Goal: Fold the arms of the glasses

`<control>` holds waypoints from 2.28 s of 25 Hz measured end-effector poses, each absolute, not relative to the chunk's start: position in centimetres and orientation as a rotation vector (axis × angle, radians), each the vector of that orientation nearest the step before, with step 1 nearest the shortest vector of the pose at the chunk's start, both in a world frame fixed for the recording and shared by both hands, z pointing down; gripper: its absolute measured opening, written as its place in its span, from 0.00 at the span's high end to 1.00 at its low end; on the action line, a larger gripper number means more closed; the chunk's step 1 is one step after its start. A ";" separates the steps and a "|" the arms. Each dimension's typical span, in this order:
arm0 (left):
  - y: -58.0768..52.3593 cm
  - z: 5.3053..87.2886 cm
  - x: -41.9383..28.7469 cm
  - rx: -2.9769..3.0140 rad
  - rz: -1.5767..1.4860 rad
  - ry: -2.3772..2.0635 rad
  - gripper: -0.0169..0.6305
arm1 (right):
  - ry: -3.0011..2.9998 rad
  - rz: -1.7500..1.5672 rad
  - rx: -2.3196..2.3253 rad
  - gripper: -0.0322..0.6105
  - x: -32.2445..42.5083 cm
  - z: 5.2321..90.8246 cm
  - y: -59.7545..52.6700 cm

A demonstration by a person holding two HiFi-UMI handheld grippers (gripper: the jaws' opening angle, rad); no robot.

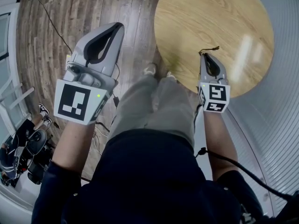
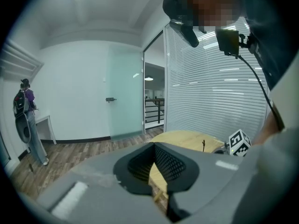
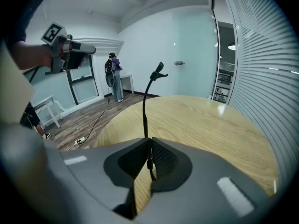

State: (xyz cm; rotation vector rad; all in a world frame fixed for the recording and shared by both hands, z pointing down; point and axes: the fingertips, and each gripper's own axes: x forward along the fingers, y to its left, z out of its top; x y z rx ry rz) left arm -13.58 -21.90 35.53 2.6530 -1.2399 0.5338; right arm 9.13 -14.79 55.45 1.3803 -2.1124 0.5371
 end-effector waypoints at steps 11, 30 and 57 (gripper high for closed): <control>-21.3 34.9 -14.5 2.626 0.530 -1.266 0.97 | -2.088 0.537 1.349 0.90 9.0 55.3 -14.4; -22.6 33.8 -13.8 2.657 0.455 -1.255 0.97 | -2.090 0.545 1.368 0.88 9.6 54.5 -15.1; -26.0 29.9 -11.2 2.744 0.341 -1.245 0.97 | -2.314 0.414 1.452 0.83 8.3 42.5 -21.0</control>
